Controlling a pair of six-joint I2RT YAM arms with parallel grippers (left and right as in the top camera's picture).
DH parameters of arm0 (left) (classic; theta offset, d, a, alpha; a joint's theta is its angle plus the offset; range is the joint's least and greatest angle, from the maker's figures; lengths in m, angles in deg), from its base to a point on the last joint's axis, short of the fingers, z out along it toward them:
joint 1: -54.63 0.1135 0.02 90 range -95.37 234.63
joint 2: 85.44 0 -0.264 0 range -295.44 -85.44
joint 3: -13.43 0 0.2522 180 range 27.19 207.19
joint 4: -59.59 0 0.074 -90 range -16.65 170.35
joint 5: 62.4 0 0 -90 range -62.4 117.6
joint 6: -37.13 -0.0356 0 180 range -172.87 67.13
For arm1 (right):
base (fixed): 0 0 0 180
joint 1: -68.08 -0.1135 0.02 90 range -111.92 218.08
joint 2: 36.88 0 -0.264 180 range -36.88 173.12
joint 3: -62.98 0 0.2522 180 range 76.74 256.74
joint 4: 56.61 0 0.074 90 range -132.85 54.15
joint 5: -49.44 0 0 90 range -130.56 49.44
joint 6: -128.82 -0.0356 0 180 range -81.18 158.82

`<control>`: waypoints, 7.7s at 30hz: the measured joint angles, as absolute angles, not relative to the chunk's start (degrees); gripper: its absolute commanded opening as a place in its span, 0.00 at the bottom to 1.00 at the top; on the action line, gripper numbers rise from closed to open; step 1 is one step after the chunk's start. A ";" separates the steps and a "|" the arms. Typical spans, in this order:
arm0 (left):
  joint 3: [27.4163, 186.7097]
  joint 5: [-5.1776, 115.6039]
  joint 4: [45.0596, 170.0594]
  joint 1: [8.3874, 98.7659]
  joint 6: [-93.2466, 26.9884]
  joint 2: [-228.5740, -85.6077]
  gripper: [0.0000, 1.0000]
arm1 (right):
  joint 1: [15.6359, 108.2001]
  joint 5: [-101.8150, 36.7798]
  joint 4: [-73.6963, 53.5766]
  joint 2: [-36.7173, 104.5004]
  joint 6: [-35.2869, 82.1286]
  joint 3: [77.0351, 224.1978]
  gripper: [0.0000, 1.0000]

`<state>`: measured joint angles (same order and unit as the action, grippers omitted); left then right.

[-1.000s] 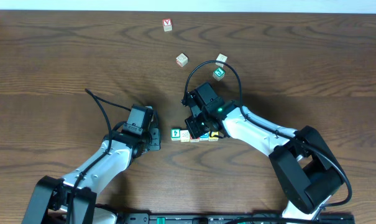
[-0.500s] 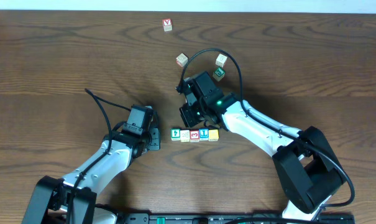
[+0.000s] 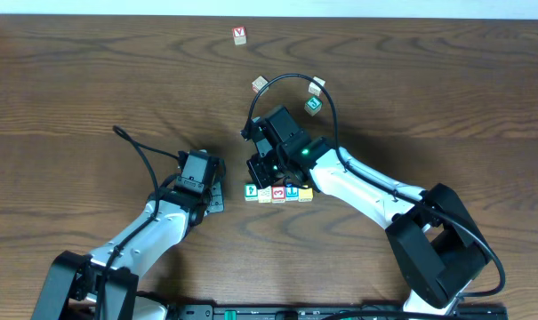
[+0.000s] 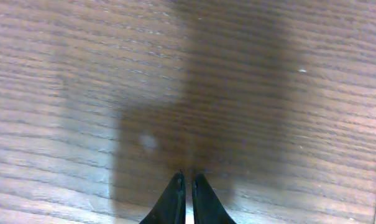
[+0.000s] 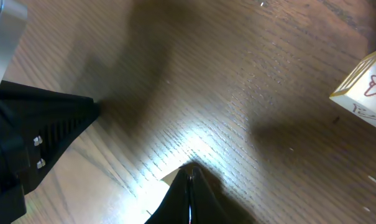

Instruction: Lift 5 blocks

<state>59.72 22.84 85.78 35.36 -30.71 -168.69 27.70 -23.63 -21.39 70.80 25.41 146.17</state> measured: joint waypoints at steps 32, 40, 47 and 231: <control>59.72 22.06 85.78 35.40 -30.17 -168.69 0.07 | 26.37 -26.41 -22.07 73.68 21.24 146.17 0.01; 59.70 22.06 85.78 35.40 -30.17 -168.69 0.07 | 26.37 -25.51 -20.06 73.68 21.17 146.15 0.01; 59.70 22.06 85.78 35.40 -30.15 -168.69 0.07 | 26.37 -25.38 -19.03 73.68 21.19 146.17 0.01; 59.39 51.67 79.53 35.40 -28.66 -168.69 0.07 | 37.91 -30.67 12.35 70.73 18.31 143.44 0.01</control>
